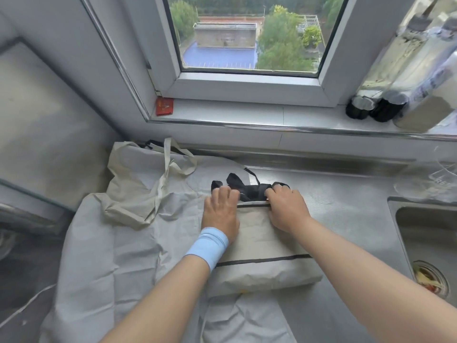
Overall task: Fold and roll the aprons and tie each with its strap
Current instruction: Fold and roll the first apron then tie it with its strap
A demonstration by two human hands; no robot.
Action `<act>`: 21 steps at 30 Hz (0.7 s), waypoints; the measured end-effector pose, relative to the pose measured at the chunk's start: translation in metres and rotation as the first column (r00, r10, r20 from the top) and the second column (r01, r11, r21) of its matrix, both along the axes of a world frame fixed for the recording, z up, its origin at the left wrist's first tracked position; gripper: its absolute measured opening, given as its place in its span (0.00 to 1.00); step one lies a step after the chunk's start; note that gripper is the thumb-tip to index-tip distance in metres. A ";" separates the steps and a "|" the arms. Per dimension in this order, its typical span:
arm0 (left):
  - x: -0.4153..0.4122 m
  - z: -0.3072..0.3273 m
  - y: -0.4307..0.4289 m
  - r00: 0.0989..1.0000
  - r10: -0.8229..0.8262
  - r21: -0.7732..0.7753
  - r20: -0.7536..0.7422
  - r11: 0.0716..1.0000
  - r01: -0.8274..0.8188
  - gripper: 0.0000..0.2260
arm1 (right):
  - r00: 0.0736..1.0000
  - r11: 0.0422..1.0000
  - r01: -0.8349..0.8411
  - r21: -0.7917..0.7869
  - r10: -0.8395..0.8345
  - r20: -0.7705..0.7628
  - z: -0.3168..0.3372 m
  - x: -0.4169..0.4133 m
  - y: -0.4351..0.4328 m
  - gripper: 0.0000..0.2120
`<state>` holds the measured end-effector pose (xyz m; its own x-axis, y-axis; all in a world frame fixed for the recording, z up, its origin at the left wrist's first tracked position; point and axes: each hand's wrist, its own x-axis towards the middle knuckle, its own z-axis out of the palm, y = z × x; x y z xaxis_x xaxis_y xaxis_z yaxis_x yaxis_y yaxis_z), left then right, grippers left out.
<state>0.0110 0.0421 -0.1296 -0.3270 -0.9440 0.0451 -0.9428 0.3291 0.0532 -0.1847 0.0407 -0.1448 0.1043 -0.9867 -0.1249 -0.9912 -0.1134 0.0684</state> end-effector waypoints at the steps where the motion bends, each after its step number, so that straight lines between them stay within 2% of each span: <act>1: -0.004 -0.001 0.006 0.997 -0.072 0.043 -0.013 0.996 0.073 0.24 | 1.000 0.998 -0.005 -0.065 0.004 -0.012 0.000 0.002 0.004 0.19; 2: -0.008 -0.003 0.013 0.993 -0.118 0.145 -0.024 0.982 0.121 0.22 | 1.000 0.994 -0.010 -0.110 0.008 -0.019 0.000 0.005 0.010 0.22; 4: -0.012 -0.009 0.030 0.986 -0.167 0.332 0.027 0.931 0.148 0.25 | 0.999 0.991 0.000 -0.134 0.004 0.033 -0.003 0.013 0.027 0.25; 8: -0.008 -0.025 0.051 0.977 -0.175 0.431 0.118 0.896 0.108 0.33 | 0.983 1.000 0.029 0.007 -0.030 0.182 -0.023 0.026 0.074 0.24; 11: -0.009 -0.026 0.061 0.971 -0.179 0.410 0.157 0.907 0.101 0.33 | 0.977 0.988 0.050 0.145 -0.079 0.199 -0.036 0.023 0.102 0.32; 15: -0.007 -0.031 0.088 0.994 -0.098 0.310 0.048 0.947 0.079 0.26 | 0.982 0.971 0.044 0.235 -0.086 0.169 -0.038 0.016 0.113 0.38; 18: 0.010 -0.044 0.103 0.989 -0.143 0.342 0.049 0.932 0.117 0.38 | 0.977 0.973 0.028 0.231 -0.075 0.199 -0.040 0.010 0.118 0.38; 21: 0.030 -0.050 0.106 0.975 -0.207 0.356 0.078 0.919 0.167 0.41 | 0.984 0.994 -0.018 0.112 -0.003 0.179 -0.048 -0.004 0.132 0.37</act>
<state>0.0406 0.1480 -0.1800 -0.4829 -0.8151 -0.3200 -0.8722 0.4801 0.0933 -0.1887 0.1729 -0.1926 0.1423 -0.9664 -0.2143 -0.9853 -0.1176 -0.1238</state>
